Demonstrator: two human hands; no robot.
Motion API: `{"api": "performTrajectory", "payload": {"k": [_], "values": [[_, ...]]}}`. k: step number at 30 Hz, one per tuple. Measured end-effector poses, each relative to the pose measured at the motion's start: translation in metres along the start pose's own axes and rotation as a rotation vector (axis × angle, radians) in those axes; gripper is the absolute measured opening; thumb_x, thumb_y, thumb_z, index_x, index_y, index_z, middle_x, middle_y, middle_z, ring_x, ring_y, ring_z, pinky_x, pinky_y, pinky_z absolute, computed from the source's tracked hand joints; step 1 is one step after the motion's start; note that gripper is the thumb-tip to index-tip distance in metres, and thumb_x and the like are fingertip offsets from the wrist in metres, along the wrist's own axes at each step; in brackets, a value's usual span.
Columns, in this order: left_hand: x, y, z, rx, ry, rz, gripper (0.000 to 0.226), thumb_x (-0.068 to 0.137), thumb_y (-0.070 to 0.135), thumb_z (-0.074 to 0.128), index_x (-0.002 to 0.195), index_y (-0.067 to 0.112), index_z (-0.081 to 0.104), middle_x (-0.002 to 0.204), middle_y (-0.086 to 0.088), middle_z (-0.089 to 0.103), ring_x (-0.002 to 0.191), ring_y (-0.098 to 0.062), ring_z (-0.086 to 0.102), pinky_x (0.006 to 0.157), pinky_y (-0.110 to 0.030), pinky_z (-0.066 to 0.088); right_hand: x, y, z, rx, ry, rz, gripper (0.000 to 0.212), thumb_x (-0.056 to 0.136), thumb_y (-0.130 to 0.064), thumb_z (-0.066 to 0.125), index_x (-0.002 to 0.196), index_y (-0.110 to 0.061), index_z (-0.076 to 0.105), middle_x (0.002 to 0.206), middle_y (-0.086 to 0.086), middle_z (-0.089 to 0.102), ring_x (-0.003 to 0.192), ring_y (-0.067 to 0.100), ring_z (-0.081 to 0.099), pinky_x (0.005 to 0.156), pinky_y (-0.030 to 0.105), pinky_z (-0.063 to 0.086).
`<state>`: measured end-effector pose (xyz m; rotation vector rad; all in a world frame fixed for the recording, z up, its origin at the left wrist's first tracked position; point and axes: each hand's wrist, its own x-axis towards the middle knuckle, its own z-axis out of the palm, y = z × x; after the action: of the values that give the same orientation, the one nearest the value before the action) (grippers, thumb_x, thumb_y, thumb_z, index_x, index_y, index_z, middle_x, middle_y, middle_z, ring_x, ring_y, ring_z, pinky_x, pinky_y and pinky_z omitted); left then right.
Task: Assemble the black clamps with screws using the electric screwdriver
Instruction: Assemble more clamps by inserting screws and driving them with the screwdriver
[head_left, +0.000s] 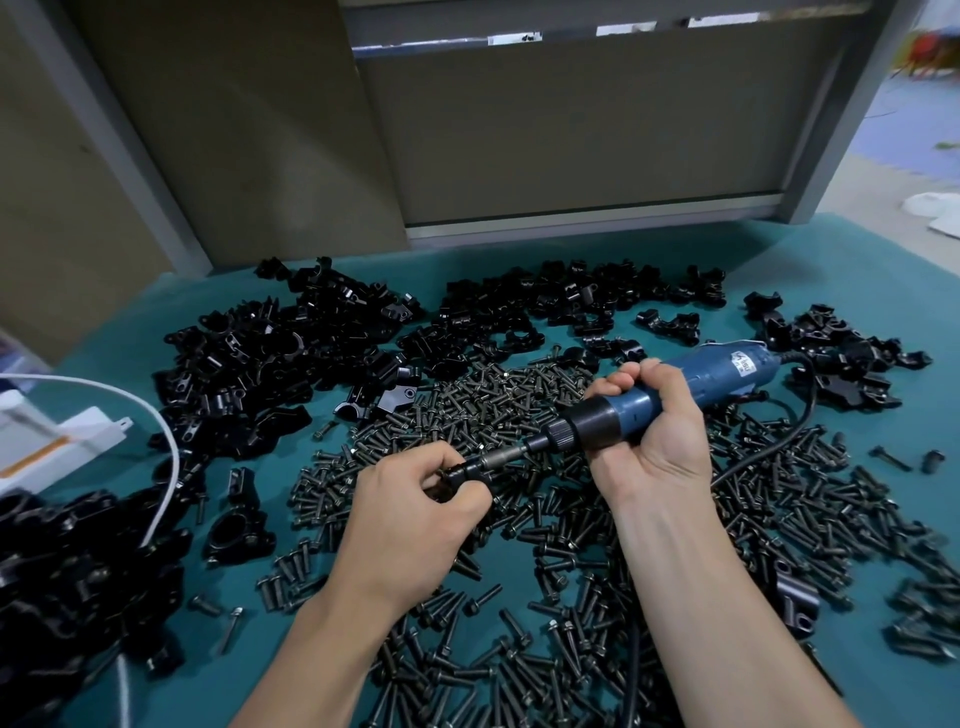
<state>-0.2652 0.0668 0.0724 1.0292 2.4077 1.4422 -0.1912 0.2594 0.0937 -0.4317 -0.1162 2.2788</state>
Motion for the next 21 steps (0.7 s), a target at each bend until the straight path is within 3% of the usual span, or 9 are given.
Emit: {"api": "performTrajectory", "payload": {"k": [21], "values": [[0.0018,0.0015,-0.0015,0.008,-0.032,0.019,0.024,0.067,0.046,0.053,0.065,0.022,0.055,0.047,0.011,0.047,0.041,-0.005,0.036,0.041,-0.019,0.030,-0.0017,0.0010,0.0010,0.001,-0.036,0.008,0.012,0.094,0.003,0.058,0.092,-0.008,0.053,0.069,0.005,0.060,0.056,0.013,0.055,0.064,0.025,0.049]]}}
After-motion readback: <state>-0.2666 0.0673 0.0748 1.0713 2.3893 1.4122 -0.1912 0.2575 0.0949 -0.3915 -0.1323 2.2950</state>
